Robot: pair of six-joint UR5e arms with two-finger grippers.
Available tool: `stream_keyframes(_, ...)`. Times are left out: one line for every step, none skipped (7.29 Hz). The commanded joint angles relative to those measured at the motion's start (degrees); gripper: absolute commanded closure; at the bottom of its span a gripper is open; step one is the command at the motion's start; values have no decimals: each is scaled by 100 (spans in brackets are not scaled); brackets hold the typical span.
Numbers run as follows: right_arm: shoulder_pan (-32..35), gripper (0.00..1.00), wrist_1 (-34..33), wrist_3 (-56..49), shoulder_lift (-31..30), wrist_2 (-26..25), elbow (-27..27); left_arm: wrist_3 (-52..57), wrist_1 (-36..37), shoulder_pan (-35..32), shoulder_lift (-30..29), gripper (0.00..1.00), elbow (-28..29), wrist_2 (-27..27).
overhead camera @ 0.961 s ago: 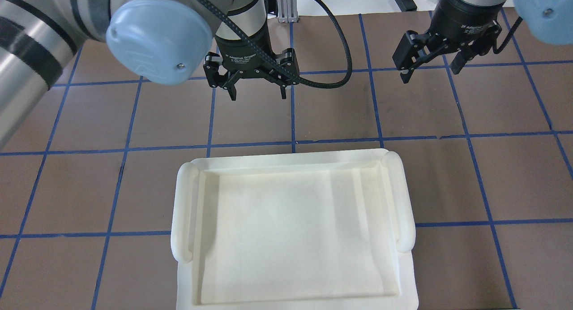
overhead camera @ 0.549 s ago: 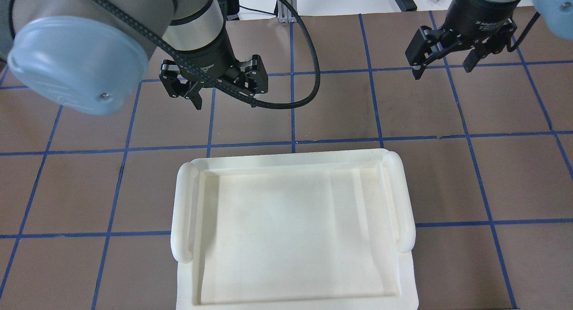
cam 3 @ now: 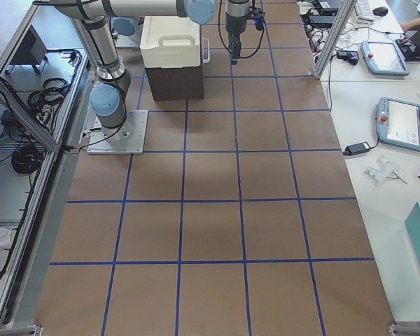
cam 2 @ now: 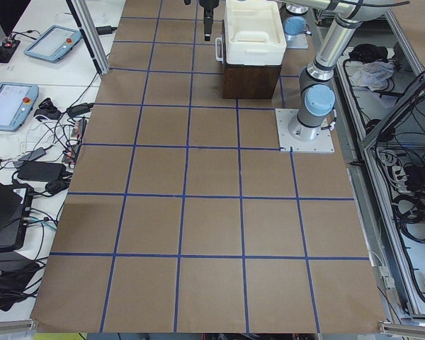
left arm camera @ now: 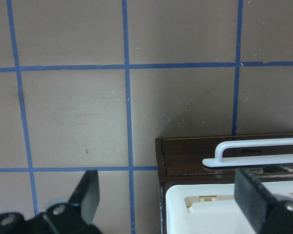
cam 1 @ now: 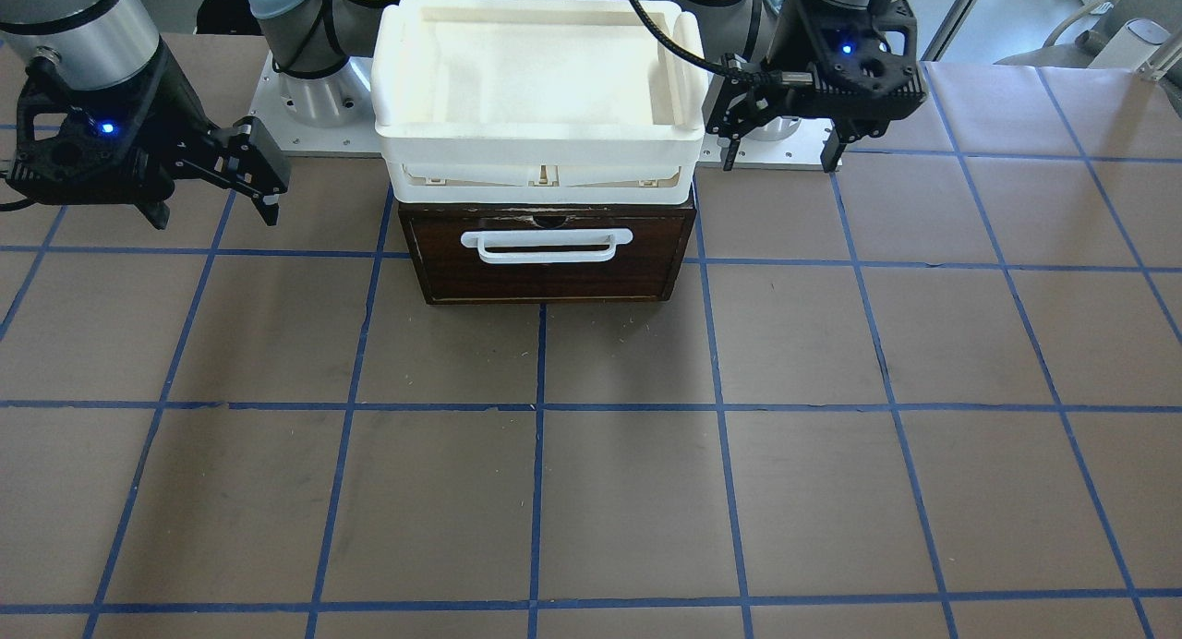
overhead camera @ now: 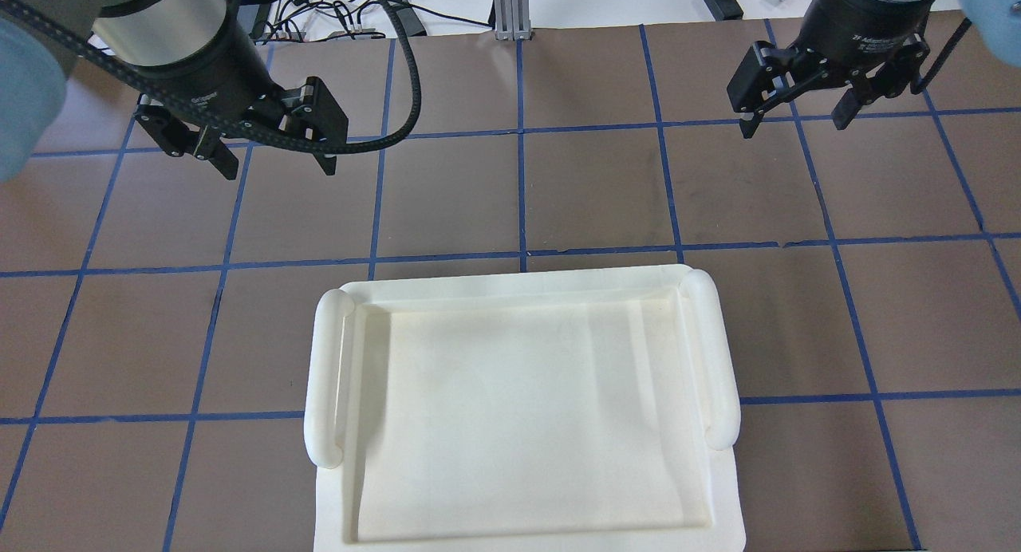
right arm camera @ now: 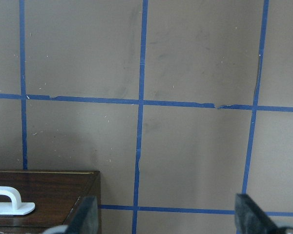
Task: Put scissors in drawer and close it
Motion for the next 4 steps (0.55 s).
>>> stream_keyframes(0,0,3,11,-46,-151,-3,187,22,267,131,0,-82,-17)
stream_keyframes(0,0,11,98,-54,-142,-3,170,31,267,123,0,-91,-9)
stream_keyframes(0,0,20,204,-54,-125,-3,187,39,267,123,0,-91,-26)
stream_keyframes(0,0,20,205,-54,-99,-3,187,65,267,97,0,-99,-44)
